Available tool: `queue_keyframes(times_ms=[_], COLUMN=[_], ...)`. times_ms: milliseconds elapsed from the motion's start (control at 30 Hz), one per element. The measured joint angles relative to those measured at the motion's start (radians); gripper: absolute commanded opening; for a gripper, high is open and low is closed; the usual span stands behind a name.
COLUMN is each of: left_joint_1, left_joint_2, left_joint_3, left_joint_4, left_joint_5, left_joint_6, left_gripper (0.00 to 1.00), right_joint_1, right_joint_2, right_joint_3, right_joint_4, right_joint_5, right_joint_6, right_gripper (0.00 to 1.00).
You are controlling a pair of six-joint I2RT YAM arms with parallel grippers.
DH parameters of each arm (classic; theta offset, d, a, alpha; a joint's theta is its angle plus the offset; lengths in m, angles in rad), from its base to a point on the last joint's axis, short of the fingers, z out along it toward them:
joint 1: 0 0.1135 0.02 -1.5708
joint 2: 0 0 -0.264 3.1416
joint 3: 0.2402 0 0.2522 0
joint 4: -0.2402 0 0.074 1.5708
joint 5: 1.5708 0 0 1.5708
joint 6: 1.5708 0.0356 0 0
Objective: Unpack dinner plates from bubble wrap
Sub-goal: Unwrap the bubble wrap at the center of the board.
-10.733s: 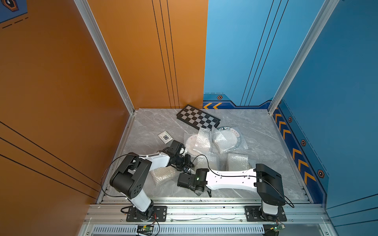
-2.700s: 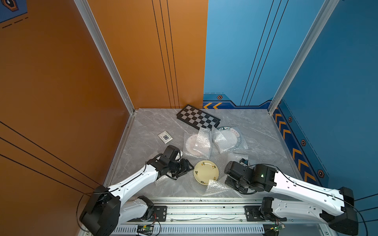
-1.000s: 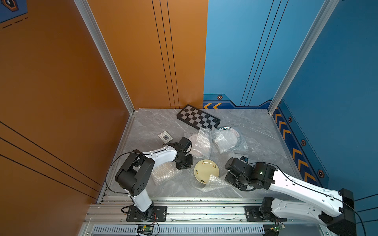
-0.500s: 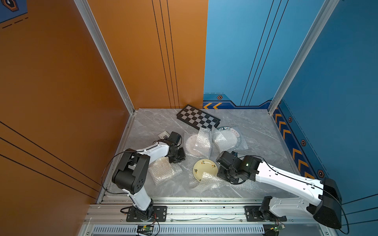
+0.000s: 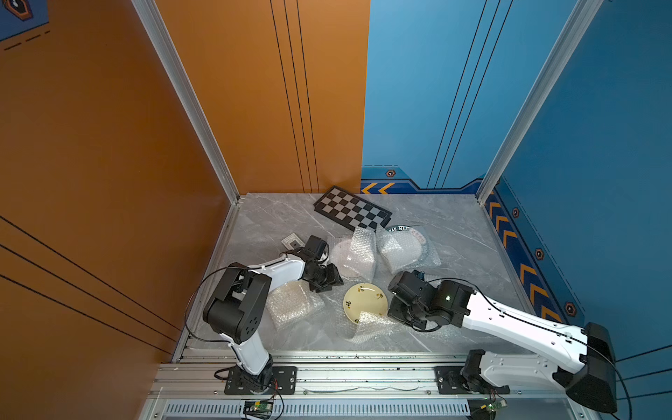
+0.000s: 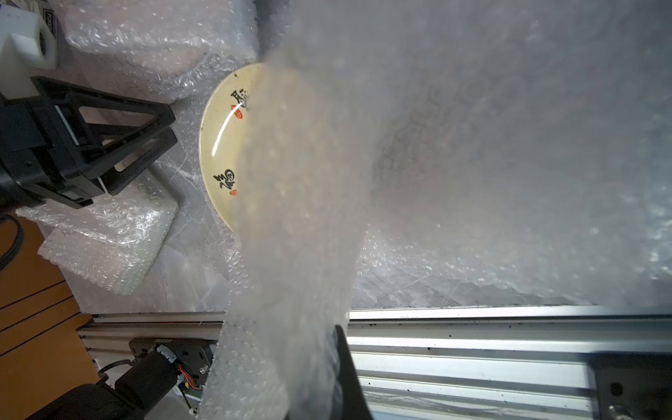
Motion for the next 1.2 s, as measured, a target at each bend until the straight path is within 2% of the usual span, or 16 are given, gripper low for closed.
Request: queue_keyframes(times_ms=[200,367,633,1200], left_joint_1=[-0.029,-0.036,-0.012,0.283], left_joint_2=[0.034,0.066,0.037,-0.055], left_joint_3=[-0.008,-0.022,-0.056,-0.127], left_joint_4=[0.100,0.161,0.176,0.164], left_joint_5=[0.056,0.073,0.054,0.006], left_joint_6=[-0.037,-0.070,-0.083,-0.060], left_gripper=[0.40,0.01,0.00,0.00], right_joint_1=[0.011,0.012,0.012,0.018], right_joint_2=[-0.031,-0.035,-0.009,0.299], right_joint_3=[-0.025,-0.026,-0.024,0.089], right_joint_4=[-0.001,0.000,-0.001,0.124], right_joint_5=[0.006,0.017,0.023,-0.001], right_joint_6=[0.022,0.034,0.029,-0.132], right_gripper=[0.00,0.00,0.00,0.00])
